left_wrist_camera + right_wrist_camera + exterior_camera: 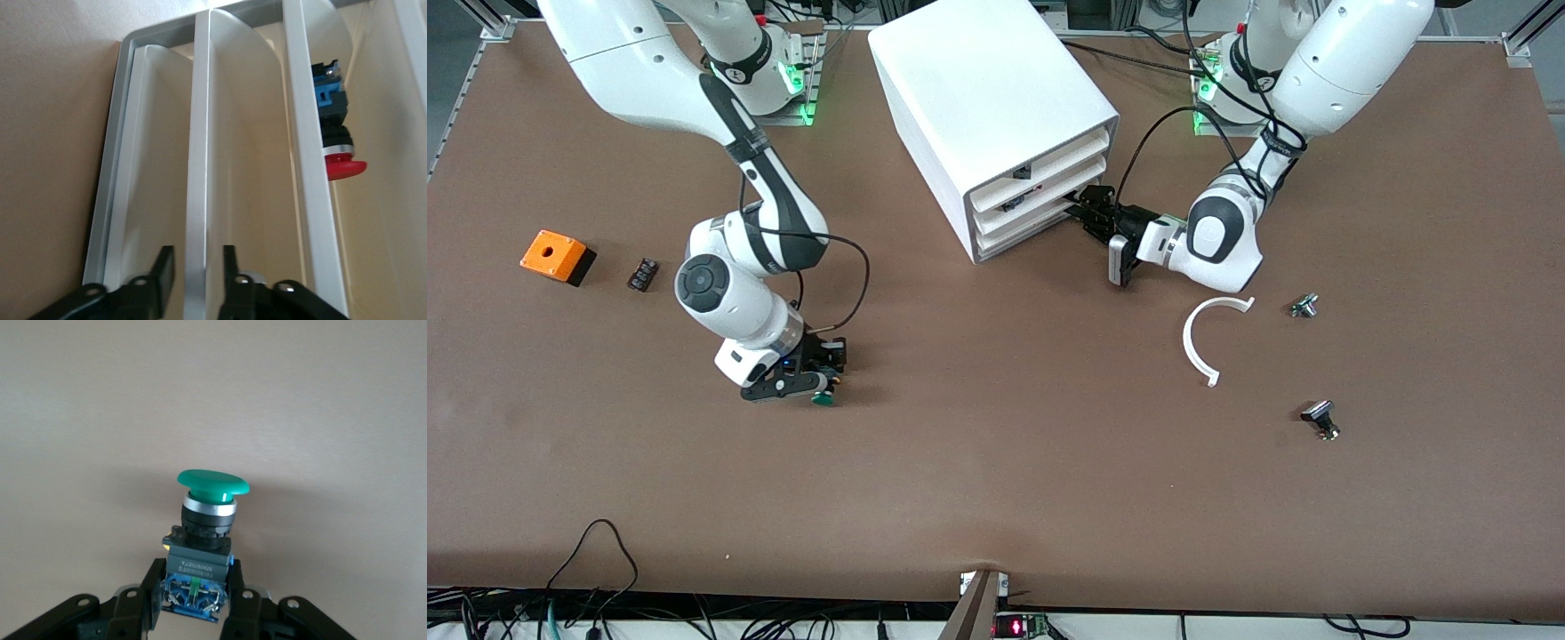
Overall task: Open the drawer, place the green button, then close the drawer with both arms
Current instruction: 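Pull the drawer open with the left gripper while the right gripper lifts the button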
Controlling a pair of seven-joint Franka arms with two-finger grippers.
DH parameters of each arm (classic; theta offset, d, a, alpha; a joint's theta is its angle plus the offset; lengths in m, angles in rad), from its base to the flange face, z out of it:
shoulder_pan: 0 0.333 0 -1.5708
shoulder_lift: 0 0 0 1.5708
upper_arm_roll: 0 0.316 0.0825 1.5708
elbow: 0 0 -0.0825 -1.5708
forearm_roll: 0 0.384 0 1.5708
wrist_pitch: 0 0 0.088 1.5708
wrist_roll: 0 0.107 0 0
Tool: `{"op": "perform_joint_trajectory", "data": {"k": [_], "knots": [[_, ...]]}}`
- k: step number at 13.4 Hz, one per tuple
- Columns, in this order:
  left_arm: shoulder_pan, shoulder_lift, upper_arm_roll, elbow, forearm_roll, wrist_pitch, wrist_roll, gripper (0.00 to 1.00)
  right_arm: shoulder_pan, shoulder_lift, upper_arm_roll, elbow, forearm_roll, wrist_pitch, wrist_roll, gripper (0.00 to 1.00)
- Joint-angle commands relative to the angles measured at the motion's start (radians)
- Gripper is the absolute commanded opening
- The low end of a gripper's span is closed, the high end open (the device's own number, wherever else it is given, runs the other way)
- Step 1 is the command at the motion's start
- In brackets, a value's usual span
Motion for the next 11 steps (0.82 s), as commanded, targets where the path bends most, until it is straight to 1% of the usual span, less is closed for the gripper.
{"op": "perform_joint_trajectory", "data": {"k": [1,4,6,8,11], "knots": [[-0.004,-0.008,0.001,-0.018,-0.032,0.017,0.048,0.0,0.033,0.014,-0.004,0.093,0.006,-0.077,0.064,0.0],[0.005,-0.002,0.002,-0.003,-0.024,0.015,0.052,0.0,0.068,0.016,-0.004,0.162,0.014,-0.123,0.124,0.0],[0.034,-0.002,0.004,0.04,-0.017,0.012,0.05,0.0,0.094,0.026,-0.004,0.212,0.014,-0.169,0.158,0.0],[0.059,0.0,0.011,0.077,-0.015,0.012,0.05,0.0,0.122,0.051,-0.004,0.287,0.009,-0.214,0.2,0.0],[0.086,0.004,0.013,0.117,0.017,0.012,0.05,0.0,0.16,0.077,-0.005,0.377,0.009,-0.248,0.256,0.0]]}}
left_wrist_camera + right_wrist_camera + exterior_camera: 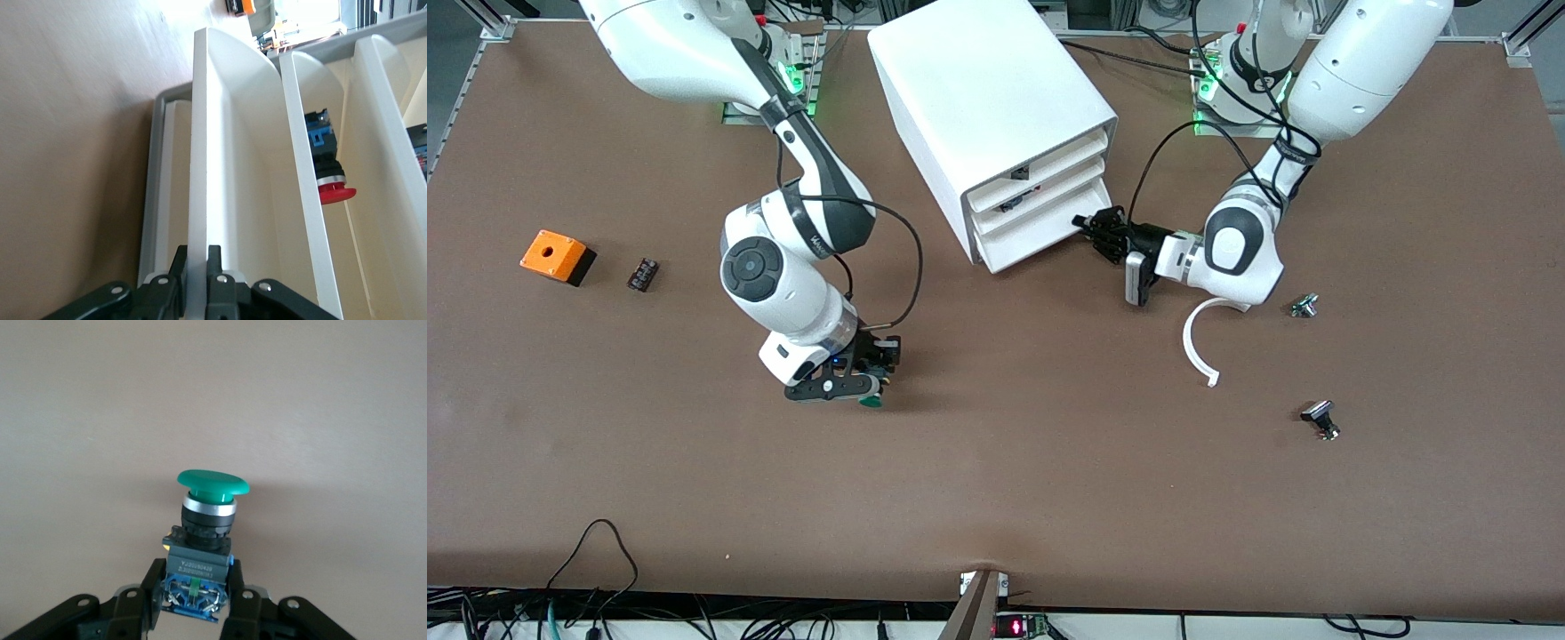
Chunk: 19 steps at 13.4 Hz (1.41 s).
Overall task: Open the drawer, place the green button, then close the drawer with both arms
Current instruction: 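Carry the green button into the open drawer while the left gripper withdraws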
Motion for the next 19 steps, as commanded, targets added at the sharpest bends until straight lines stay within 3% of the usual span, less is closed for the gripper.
{"op": "perform_joint_trajectory", "data": {"k": [1,3,6,7,8,9,12,14,19], "knots": [[0.043,0.008,-0.006,0.079,0.043,-0.004,0.023,0.0,0.039,0.054,-0.005,0.123,0.009,-0.047,0.062,0.0],[0.077,0.032,-0.006,0.129,0.106,-0.019,0.023,0.0,0.081,0.077,-0.006,0.19,0.007,-0.079,0.128,0.0],[0.1,0.033,-0.006,0.153,0.109,-0.051,0.019,0.0,0.153,0.099,-0.008,0.266,0.005,-0.119,0.257,0.0],[0.104,0.034,-0.006,0.153,0.108,-0.059,0.019,0.07,0.176,0.099,-0.009,0.271,0.005,-0.12,0.297,0.0],[0.107,0.033,-0.006,0.153,0.109,-0.074,0.022,0.8,0.2,0.099,-0.011,0.28,0.004,-0.12,0.34,0.0],[0.109,0.029,-0.004,0.151,0.109,-0.091,0.02,1.0,0.223,0.099,-0.014,0.287,0.002,-0.12,0.378,0.0],[0.11,-0.012,-0.003,0.153,0.146,-0.094,-0.018,1.0,0.289,0.099,-0.014,0.289,-0.031,-0.123,0.524,0.0],[0.118,-0.052,-0.004,0.204,0.28,-0.129,-0.172,1.0,0.341,0.102,-0.014,0.286,-0.066,-0.126,0.655,0.0],[0.118,-0.06,-0.011,0.474,0.589,-0.368,-0.603,1.0,0.426,0.137,-0.014,0.289,-0.1,-0.202,0.99,0.0]]}}
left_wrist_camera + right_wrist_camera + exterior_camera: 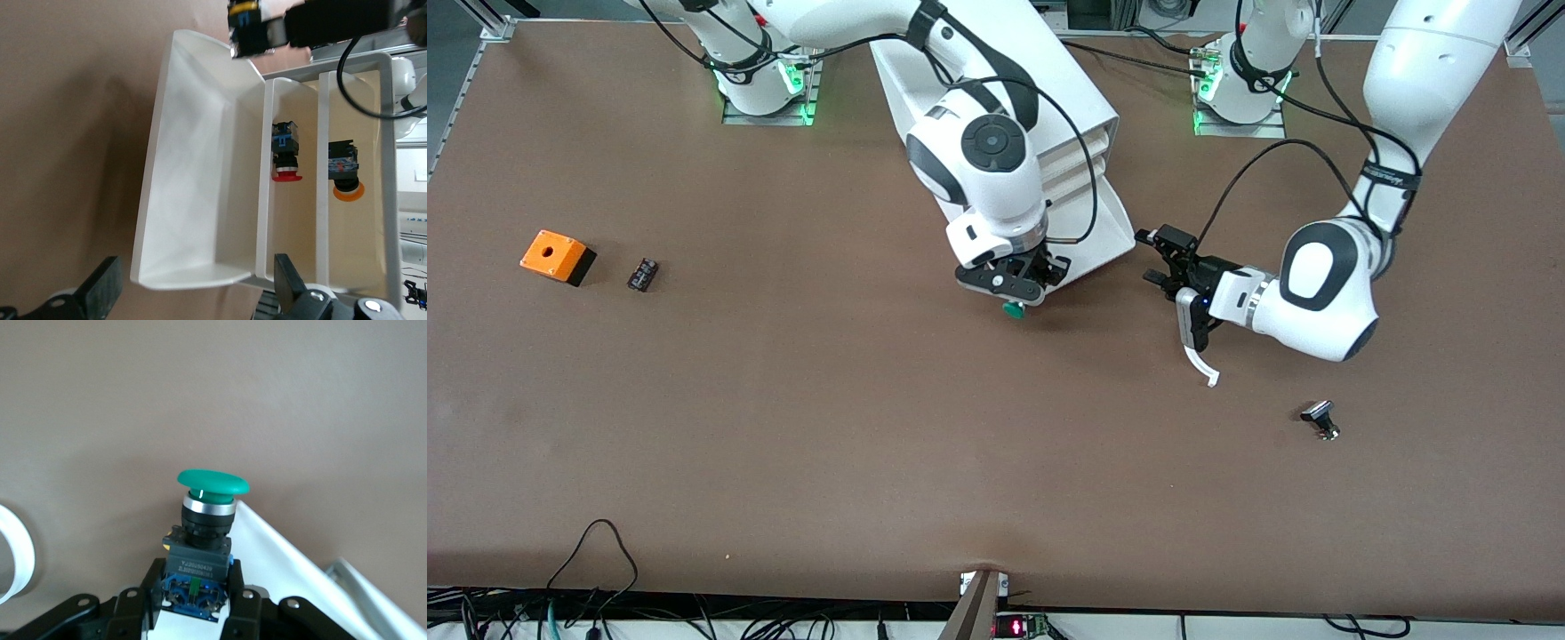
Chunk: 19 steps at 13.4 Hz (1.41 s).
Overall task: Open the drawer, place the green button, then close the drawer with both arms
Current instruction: 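Carry the green button into the open drawer while the left gripper withdraws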
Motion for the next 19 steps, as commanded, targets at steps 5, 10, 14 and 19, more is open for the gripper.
{"op": "perform_joint_trajectory", "data": {"k": [5,10,14,19], "knots": [[0.01,0.005,-0.002,0.334,0.269,-0.263,-0.459,1.0,0.075,0.082,-0.01,0.087,-0.014,-0.037,0.319,0.0],[0.01,-0.054,-0.008,0.464,0.463,-0.336,-0.619,1.0,0.107,0.109,-0.008,0.089,-0.016,-0.024,0.408,0.0],[0.01,-0.133,-0.007,0.47,0.607,-0.425,-0.639,1.0,0.126,0.117,-0.01,0.089,-0.017,-0.023,0.418,0.27],[0.001,-0.348,0.108,0.317,0.638,-0.159,-0.67,1.0,0.127,0.106,-0.048,0.092,-0.045,-0.038,0.396,1.0]]}}
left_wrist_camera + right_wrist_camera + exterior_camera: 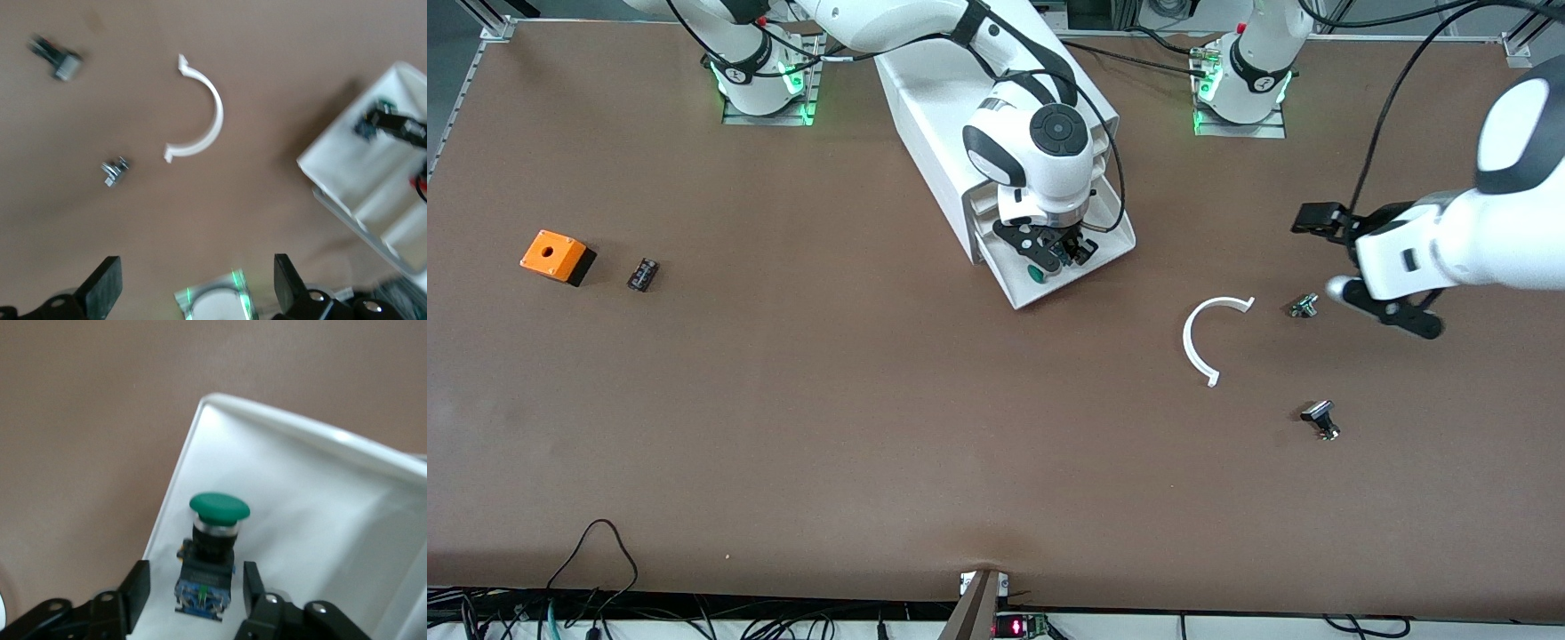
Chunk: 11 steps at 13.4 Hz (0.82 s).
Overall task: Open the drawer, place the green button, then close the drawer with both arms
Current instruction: 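Open the right gripper to release the button and raise it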
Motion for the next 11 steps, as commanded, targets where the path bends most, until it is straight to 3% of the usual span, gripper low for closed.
{"op": "perform_joint_trajectory", "data": {"k": [1,3,5,8,11], "knots": [[-0.015,-0.19,0.032,-0.24,0.018,0.237,-0.138,1.0,0.01,0.01,-0.02,0.089,-0.022,-0.062,-0.017,1.0],[-0.013,-0.255,0.033,-0.329,0.018,0.326,-0.199,1.0,0.004,0.01,-0.033,0.147,-0.022,-0.101,-0.074,1.0],[-0.013,-0.309,0.033,-0.389,0.021,0.326,-0.196,1.0,-0.01,0.0,-0.047,0.161,-0.022,-0.127,-0.181,1.0],[-0.012,-0.294,0.023,-0.378,0.023,0.315,-0.217,1.0,-0.047,-0.044,-0.124,0.161,-0.018,-0.173,-0.482,1.0],[-0.01,-0.271,0.021,-0.361,0.02,0.315,-0.283,1.0,-0.174,-0.082,-0.126,0.158,-0.007,-0.187,-0.773,1.0]]}}
